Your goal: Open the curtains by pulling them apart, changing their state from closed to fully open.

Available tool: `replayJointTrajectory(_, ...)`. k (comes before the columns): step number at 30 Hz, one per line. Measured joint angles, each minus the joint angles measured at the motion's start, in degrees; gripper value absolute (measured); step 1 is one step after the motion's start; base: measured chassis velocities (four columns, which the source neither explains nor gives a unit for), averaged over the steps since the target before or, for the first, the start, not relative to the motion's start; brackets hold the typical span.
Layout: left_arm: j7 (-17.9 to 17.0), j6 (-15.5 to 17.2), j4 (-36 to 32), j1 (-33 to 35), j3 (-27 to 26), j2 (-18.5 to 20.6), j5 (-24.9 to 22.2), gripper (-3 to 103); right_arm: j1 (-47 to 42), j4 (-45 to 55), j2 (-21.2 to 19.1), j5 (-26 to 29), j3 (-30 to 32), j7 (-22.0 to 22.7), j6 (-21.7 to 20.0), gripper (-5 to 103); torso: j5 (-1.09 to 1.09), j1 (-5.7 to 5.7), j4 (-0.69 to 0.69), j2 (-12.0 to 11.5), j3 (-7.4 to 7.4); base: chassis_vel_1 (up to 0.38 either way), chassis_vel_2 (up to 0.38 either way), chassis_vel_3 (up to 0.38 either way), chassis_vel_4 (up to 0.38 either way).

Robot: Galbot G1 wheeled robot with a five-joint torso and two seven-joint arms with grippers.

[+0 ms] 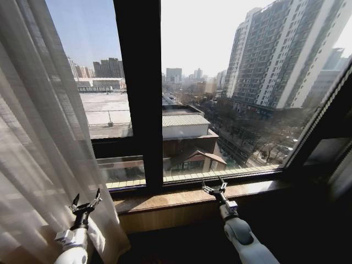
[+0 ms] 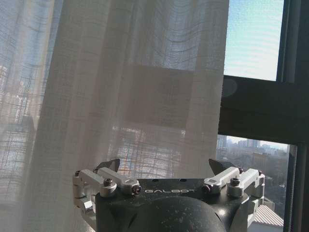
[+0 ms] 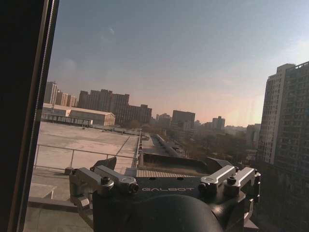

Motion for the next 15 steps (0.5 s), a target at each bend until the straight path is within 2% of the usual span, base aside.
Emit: replayJointTrajectory(15, 0.0, 0.0, 0.0, 0.0, 0.0, 0.0, 0.0, 100, 0.0, 0.0, 0.0, 0.0, 0.0, 0.0, 0.0, 100, 0.0, 0.0, 0.0, 0.0, 0.0, 0.0, 0.0, 0.0, 0.0)
